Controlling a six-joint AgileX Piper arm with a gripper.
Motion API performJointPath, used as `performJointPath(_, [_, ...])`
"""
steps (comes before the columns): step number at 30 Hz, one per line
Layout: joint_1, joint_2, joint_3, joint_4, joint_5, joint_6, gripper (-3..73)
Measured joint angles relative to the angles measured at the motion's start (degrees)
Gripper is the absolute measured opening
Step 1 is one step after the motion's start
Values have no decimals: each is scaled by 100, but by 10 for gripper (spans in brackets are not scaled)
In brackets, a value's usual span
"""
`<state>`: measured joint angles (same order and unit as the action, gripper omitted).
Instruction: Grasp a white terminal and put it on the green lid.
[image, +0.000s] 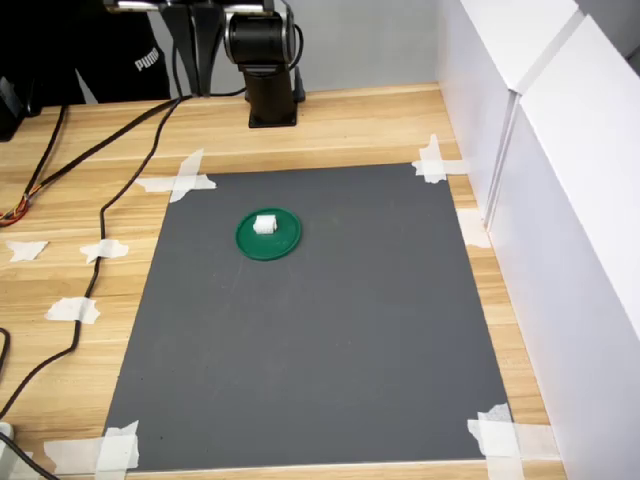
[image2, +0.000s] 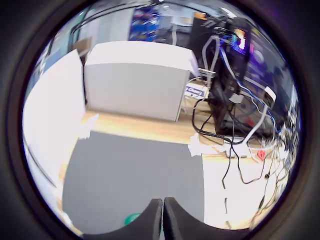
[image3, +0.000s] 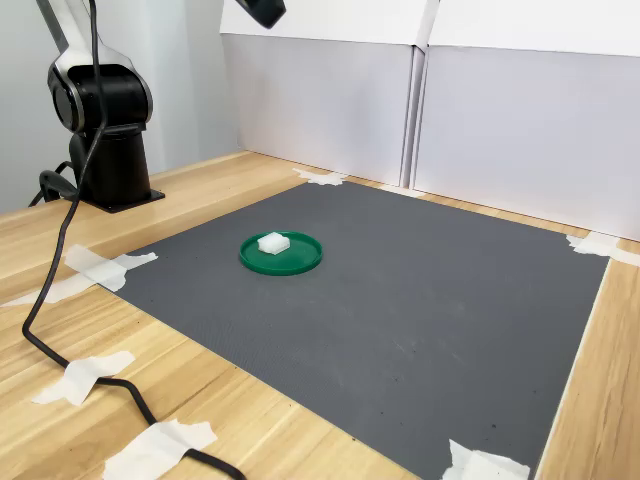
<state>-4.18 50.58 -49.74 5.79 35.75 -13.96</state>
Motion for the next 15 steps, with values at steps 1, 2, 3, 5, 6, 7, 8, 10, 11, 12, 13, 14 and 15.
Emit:
performJointPath(1, [0,-79,98,0,-90,285,-16])
performJointPath(2, [0,-165,223,-7,-168,535,-16])
performJointPath(3, [0,-266,377,-24,-240,691,-16])
performJointPath(5, [0,-519,750,-80,-410,919,-16])
performJointPath(6, [0,-669,959,-104,-513,970,-16])
performJointPath(7, [0,-799,1132,-109,-606,1003,-16])
performJointPath(8, [0,-967,1353,-109,-712,1015,-16])
performJointPath(10, [0,-1317,1786,-109,-893,1022,-16])
performJointPath(11, [0,-1455,1948,-109,-958,1022,-16])
performJointPath(12, [0,-1626,2139,-109,-1009,1022,-16])
performJointPath(13, [0,-1793,2316,-109,-1047,1005,-16])
performJointPath(14, [0,-1949,2449,-109,-1095,978,-16])
performJointPath(15, [0,-2097,2632,-109,-1154,943,-16])
